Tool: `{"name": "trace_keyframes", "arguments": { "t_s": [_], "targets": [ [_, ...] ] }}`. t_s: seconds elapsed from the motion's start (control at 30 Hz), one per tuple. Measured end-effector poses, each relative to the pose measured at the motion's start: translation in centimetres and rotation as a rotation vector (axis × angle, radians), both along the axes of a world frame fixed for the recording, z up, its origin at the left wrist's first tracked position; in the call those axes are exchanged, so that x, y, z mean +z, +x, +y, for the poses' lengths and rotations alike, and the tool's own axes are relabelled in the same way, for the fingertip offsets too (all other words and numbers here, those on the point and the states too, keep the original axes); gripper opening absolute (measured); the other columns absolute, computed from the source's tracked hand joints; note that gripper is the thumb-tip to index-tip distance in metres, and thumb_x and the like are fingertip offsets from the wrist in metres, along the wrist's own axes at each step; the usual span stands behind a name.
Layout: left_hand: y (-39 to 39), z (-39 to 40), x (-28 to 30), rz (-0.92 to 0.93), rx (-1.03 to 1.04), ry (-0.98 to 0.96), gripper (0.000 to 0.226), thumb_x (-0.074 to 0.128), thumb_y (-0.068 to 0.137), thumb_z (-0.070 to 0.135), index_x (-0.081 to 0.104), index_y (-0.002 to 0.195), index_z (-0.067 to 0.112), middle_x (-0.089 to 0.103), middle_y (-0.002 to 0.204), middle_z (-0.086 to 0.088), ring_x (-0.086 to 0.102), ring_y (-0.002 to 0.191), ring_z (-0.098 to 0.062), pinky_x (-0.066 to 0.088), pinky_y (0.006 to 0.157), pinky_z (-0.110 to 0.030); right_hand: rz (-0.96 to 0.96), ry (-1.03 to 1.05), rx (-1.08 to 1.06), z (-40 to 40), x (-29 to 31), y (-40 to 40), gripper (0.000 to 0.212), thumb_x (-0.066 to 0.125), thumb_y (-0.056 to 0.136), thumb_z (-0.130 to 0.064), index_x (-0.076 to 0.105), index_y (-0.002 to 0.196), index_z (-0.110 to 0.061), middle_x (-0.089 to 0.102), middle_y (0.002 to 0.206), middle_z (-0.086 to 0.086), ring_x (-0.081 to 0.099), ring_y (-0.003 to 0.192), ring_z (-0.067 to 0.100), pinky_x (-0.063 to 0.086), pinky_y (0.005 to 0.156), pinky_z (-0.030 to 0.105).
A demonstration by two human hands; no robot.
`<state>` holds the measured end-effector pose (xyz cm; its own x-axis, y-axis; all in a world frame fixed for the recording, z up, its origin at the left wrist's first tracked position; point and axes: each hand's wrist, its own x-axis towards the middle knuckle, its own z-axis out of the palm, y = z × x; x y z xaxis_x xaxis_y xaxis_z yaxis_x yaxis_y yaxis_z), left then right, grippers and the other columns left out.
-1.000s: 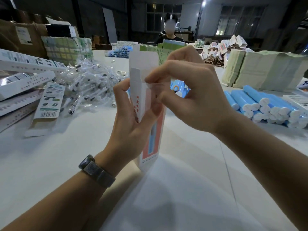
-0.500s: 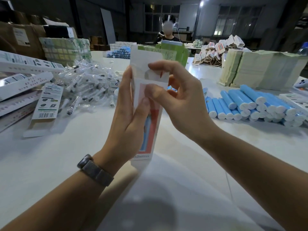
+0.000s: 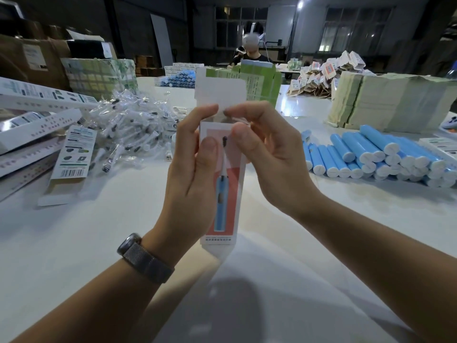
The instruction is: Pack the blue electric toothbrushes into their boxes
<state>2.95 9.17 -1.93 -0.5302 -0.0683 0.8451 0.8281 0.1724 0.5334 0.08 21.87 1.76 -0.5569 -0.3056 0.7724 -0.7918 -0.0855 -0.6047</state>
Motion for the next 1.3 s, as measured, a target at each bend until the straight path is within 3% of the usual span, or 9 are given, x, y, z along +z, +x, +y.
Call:
{"name": "trace_keyframes", "arguments": {
  "t_s": [0.2,0.33,0.5,0.63,0.73,0.93,1.07,1.17,1.3],
  "targets": [
    [0.8,0.5,0.2,-0.040,-0.159,0.111,0.019,0.032,0.105,0.020,0.042,0.121,0.020,0.053,0.104,-0.009,0.059,0.083,-0.013,0.052,0.069,-0.023,0.117,0.034,-0.033,0.5,0.6,-0.8,0.012,0.058,0.093,-0.023,0.064,0.096,-0.013,0.064,0.086,0.002,0.061,0.079,0.028,0.051,0.066,0.045],
    [0.7,0.6,0.2,-0.050,-0.156,0.083,0.018,0.033,0.104,0.021,0.043,0.119,0.022,0.055,0.107,0.003,0.061,0.090,-0.009,0.052,0.076,-0.021,0.127,0.066,-0.041,0.7,0.6,-1.0,0.006,0.058,0.095,-0.015,0.063,0.097,-0.013,0.064,0.089,0.003,0.062,0.080,0.021,0.053,0.068,0.033],
    [0.3,0.3,-0.1,-0.064,-0.075,-0.039,0.024,0.032,0.108,0.024,0.041,0.129,0.030,0.061,0.105,0.014,0.066,0.090,-0.014,0.055,0.073,-0.026,0.137,0.022,-0.004,1.0,1.3,-0.9,0.021,0.052,0.089,-0.013,0.050,0.072,-0.024,0.044,0.073,-0.004,0.046,0.070,0.002,0.039,0.067,0.016],
    [0.4,0.1,0.1,-0.036,-0.023,-0.023,0.021,0.034,0.106,0.026,0.044,0.122,0.036,0.062,0.097,0.013,0.064,0.082,-0.011,0.054,0.067,-0.025,0.137,0.032,-0.045,0.9,1.0,-0.9,0.010,0.059,0.092,-0.007,0.061,0.086,-0.015,0.054,0.084,0.001,0.052,0.077,0.004,0.043,0.071,0.017],
    [0.3,-0.2,0.1,-0.015,0.022,-0.024,0.021,0.033,0.107,0.021,0.045,0.122,0.031,0.061,0.096,0.018,0.064,0.078,-0.007,0.051,0.065,-0.018,0.091,-0.005,-0.016,0.6,0.6,-0.8,0.009,0.063,0.092,-0.012,0.056,0.091,-0.017,0.058,0.087,-0.002,0.057,0.076,0.007,0.048,0.067,0.024],
    [0.3,-0.5,0.4,-0.060,-0.009,0.015,0.023,0.032,0.107,0.019,0.045,0.123,0.031,0.061,0.094,0.013,0.060,0.075,-0.012,0.055,0.064,-0.034,0.049,-0.016,0.007,0.6,0.8,-0.8,0.016,0.067,0.088,-0.010,0.053,0.089,-0.018,0.059,0.084,-0.006,0.056,0.075,0.005,0.047,0.068,0.021],
    [0.6,0.0,0.2,-0.067,-0.077,0.075,0.024,0.031,0.107,0.015,0.045,0.123,0.026,0.061,0.108,0.011,0.063,0.088,-0.010,0.054,0.072,-0.027,0.076,-0.027,0.055,0.6,1.4,-0.8,0.042,0.069,0.086,-0.005,0.046,0.119,-0.014,0.060,0.111,0.007,0.061,0.103,0.022,0.054,0.081,0.036],
    [0.8,0.3,0.3,-0.090,-0.101,0.062,0.025,0.029,0.107,0.018,0.044,0.126,0.025,0.057,0.119,0.006,0.064,0.097,-0.009,0.054,0.078,-0.022,0.094,0.019,0.043,1.2,1.9,-1.2,0.057,0.071,0.087,-0.007,0.040,0.134,-0.013,0.064,0.115,0.013,0.062,0.105,0.028,0.055,0.083,0.052],
    [0.8,0.3,0.5,-0.119,-0.146,0.051,0.025,0.029,0.106,0.016,0.036,0.129,0.025,0.061,0.116,0.010,0.066,0.094,-0.014,0.057,0.077,-0.031,0.035,0.053,0.064,1.6,1.8,-1.7,0.052,0.068,0.087,-0.007,0.046,0.134,-0.013,0.061,0.111,0.010,0.060,0.096,0.022,0.055,0.085,0.040]
  ]
}}
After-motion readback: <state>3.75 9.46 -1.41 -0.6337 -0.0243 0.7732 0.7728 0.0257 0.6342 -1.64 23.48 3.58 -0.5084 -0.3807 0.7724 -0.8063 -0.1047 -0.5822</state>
